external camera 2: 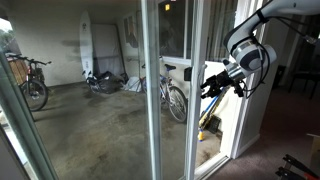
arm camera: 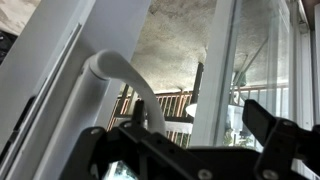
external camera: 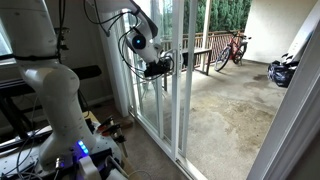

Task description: Slide the glass door to the left.

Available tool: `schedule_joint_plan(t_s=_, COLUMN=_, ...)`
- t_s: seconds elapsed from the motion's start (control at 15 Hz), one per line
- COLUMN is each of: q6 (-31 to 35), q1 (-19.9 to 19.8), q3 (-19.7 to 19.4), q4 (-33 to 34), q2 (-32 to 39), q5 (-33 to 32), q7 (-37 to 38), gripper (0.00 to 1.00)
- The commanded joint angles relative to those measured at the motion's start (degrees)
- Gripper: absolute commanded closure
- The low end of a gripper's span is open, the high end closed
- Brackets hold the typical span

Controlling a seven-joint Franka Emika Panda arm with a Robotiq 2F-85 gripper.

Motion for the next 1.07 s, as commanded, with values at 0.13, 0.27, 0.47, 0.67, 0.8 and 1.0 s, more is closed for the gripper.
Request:
schedule_joint_plan(t_s=0.13, q6=-3.18, q1=-1.43, q3=0.16, q4=-11.82, q2=-12.08, q5=-1.23, q7=-1.05, gripper=0.00)
schedule_joint_plan(t_s=0.27, q6=-3.84, q1=-3.07, q3=1.66, q4=-16.27, q2=-15.72, q5=-1.22, q7=-1.05, gripper=0.00)
schedule_joint_plan(t_s=0.47, q6=-5.33, q1=-7.08, q3=4.93, q4=-23.71, q2=-21.48, q5=-0.29, q7=-1.05, gripper=0.00)
schedule_joint_plan(t_s=0.67, q6=-7.78, q1=-10.94, q3=8.02, q4=-23.67, q2=-19.52, q5=2.01, q7=-1.05, gripper=0.00)
schedule_joint_plan(t_s=0.8, q6=-7.25, q1=-9.66, q3=6.61, q4=-24.75, q2=-20.34, q5=0.58, q7=0.00, gripper=0.00)
schedule_joint_plan(t_s=1.0, q6=-7.40, q1=-9.90, q3=6.79, q4=-24.13, q2=-19.82, q5=0.61, q7=0.00, gripper=0.00)
